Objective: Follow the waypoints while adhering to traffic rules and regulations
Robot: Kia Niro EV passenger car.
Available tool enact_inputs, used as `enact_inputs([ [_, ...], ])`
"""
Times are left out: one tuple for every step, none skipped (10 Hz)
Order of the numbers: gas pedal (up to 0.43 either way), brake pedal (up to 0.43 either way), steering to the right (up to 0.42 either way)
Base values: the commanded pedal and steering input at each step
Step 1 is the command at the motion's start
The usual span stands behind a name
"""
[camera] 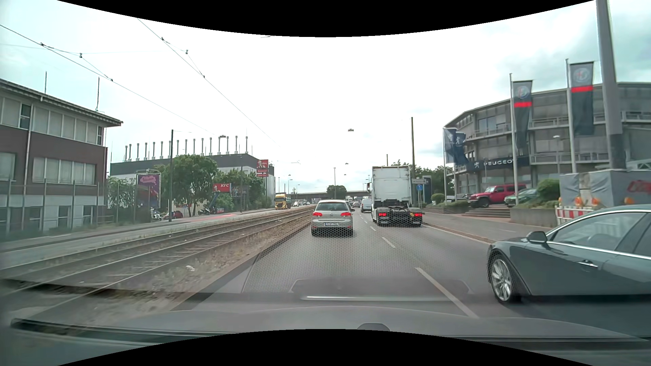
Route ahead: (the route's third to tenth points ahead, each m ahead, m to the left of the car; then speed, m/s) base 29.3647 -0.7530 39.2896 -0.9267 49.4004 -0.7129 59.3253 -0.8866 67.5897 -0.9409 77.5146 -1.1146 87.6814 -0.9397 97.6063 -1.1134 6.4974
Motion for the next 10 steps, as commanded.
enact_inputs([
  [0.047,0.000,-0.004],
  [0.047,0.000,-0.004],
  [0.047,0.000,-0.004],
  [0.047,0.000,-0.004],
  [0.047,0.000,-0.004],
  [0.047,0.000,-0.004],
  [0.047,0.000,-0.004],
  [0.047,0.000,-0.004],
  [0.047,0.000,-0.004],
  [0.047,0.000,-0.004],
])
